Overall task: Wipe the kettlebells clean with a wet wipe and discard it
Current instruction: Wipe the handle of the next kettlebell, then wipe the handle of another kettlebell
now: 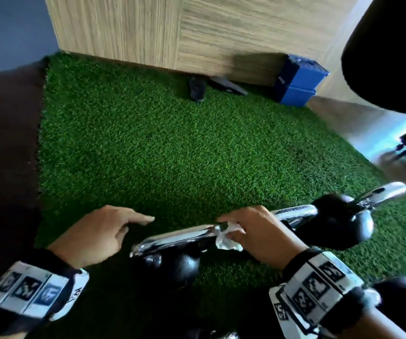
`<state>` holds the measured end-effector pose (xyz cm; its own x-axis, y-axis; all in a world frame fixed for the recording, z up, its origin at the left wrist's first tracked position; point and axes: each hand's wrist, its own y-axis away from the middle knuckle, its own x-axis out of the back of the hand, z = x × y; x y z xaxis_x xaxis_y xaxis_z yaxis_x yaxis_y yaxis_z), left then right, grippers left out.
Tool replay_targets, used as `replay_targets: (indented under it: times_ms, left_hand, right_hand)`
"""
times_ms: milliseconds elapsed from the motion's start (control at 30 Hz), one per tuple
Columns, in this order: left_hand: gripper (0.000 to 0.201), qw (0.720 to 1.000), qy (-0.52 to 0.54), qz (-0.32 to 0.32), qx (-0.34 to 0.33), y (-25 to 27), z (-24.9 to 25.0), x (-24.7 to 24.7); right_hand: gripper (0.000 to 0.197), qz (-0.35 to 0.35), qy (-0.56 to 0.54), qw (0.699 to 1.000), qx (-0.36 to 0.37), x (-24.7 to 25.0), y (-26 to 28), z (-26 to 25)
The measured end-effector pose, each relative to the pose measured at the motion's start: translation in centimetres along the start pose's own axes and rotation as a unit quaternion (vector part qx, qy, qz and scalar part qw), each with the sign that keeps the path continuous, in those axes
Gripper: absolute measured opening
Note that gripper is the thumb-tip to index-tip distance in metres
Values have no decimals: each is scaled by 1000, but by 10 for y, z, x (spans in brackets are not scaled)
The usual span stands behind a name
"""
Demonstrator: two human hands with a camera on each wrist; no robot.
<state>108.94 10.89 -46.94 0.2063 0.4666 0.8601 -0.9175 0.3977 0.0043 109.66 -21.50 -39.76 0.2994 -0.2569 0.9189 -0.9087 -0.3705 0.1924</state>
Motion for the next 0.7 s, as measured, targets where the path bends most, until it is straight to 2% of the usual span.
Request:
replay_targets:
  times_ms: [67,133,267,367,533,700]
  left_hand:
    - [60,999,-23,36,-27,-18,21,21]
    - [53,998,-28,35,-54,-38,47,37]
    - [40,997,-41,-15,-71,-83,105,48]
    - [34,994,-53,-75,-59,-113,145,39]
    - [33,989,-86,-123,-10,-144,196,6]
    - [50,970,-145,-168,99,-158,231,-24]
  right_hand:
    - [18,17,10,1000,-6,29,4,13]
    - [16,35,15,999,-14,57,15,33]
    - [19,82,-51,993,-62,96,44,82]
    - [22,86,-75,990,-78,109,57,116]
    - [10,65,-156,985,-25,112,60,171]
    - [16,-10,-125,991,42,122,48,214]
